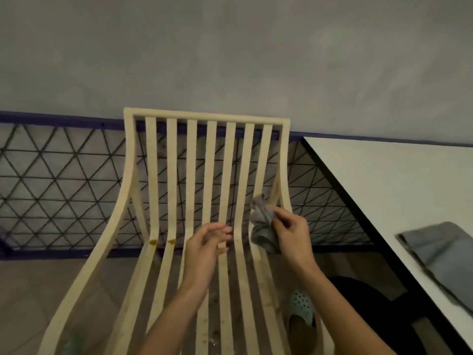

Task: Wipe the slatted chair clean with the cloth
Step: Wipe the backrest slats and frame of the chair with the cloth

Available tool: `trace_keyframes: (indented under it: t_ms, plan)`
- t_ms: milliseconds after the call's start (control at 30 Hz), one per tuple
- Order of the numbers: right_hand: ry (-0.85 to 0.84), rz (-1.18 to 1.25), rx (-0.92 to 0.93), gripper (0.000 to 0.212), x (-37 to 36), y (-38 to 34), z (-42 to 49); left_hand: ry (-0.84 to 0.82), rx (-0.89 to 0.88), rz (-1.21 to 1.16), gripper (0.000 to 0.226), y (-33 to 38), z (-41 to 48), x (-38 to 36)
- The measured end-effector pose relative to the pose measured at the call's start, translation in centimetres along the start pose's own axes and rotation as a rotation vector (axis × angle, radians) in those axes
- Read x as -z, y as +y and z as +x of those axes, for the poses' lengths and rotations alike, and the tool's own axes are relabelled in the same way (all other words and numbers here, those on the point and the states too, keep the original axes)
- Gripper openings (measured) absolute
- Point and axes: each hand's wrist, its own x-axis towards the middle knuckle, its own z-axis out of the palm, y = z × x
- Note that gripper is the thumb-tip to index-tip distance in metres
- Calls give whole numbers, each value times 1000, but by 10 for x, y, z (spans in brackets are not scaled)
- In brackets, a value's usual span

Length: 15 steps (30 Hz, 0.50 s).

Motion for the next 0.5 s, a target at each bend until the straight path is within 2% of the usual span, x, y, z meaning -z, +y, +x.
trace_keyframes:
  t_ms: [67, 100, 133, 200, 267, 333, 500]
  plan:
    - [209, -131, 12, 35, 46, 7, 18, -153, 122, 59, 16, -19, 3, -34]
    - [255, -234, -6, 35, 60, 15, 25, -202, 176, 91, 19, -30, 5, -45]
    - [233, -356, -47, 33, 70, 26, 31, -246, 226, 109, 22, -41, 7, -60]
    - [42, -523, -211, 28, 69, 61, 36, -307, 291, 157, 29, -60, 12, -89]
    - [-64, -493, -302, 33, 57, 90, 36, -340, 346, 186, 40, -69, 19, -111]
    - [-31, -488, -250, 36, 54, 103, 45, -374, 352, 204, 45, -74, 31, -130]
    - [9, -575, -114, 38, 58, 106, 100, -427, 234, 354, 41, -74, 64, -161]
